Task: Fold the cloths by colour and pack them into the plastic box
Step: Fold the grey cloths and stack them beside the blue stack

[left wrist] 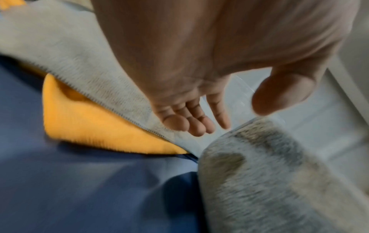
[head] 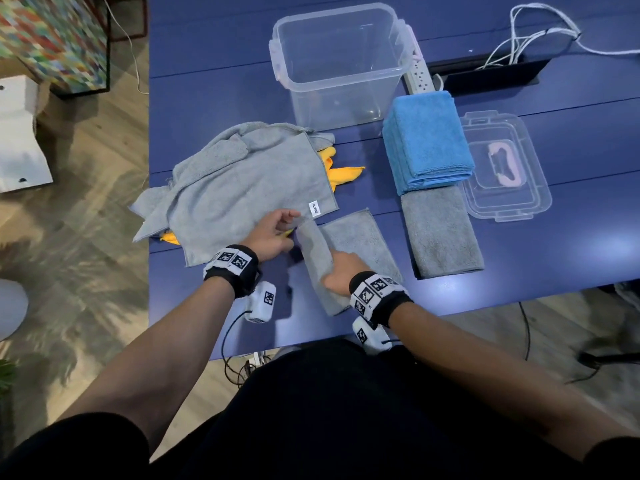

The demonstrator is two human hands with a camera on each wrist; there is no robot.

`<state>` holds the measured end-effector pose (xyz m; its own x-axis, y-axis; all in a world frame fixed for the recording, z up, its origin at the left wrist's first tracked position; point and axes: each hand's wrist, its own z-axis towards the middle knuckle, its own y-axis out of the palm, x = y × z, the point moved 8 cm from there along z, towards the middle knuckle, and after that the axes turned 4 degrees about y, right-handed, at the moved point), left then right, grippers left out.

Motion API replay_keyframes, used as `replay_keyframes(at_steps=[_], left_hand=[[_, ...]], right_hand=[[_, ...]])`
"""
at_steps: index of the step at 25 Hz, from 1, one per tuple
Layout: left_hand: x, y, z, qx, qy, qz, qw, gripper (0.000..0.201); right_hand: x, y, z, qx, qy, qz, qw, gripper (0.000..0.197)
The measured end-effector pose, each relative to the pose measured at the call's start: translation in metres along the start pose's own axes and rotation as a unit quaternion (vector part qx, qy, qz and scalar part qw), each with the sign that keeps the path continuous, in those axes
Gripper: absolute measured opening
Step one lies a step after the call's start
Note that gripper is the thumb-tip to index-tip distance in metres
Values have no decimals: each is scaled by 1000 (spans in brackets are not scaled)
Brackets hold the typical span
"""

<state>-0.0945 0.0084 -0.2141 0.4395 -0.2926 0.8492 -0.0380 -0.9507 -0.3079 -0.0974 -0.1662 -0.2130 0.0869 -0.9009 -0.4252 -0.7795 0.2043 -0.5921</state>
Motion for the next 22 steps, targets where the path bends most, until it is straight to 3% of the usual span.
replay_keyframes(at_steps=[3,5,7,9,12,15,17,20,22], left_hand=[[-12,25,22,-71,50,162,983,52],[4,36,24,-64,42,130,989,44],[22,50,27,-71,24,70,995,51],[27,66,35,-99,5,97,990,50],[35,75,44,-107,3,207,973,14],[31,80,51,-88,-23,212,973,35],[29,79,56,-61,-31,223,973,36],[23,83,61,-65,-43,283,956,28],[23,87,64,-69,-37,333,940,33]], right_hand=[[22,-19,-1,8,14,36,999,36],[36,-29,-1,14,18,38,999,35],[51,-40,0,16,22,55,998,34],[63,-46,1,17,28,57,998,35],[82,-57,6,45,46,75,995,39],[113,-64,9,80,110,162,977,26],[126,-61,8,63,130,211,967,31],[134,-57,7,21,119,151,981,43],[136,-58,7,42,114,98,988,30]])
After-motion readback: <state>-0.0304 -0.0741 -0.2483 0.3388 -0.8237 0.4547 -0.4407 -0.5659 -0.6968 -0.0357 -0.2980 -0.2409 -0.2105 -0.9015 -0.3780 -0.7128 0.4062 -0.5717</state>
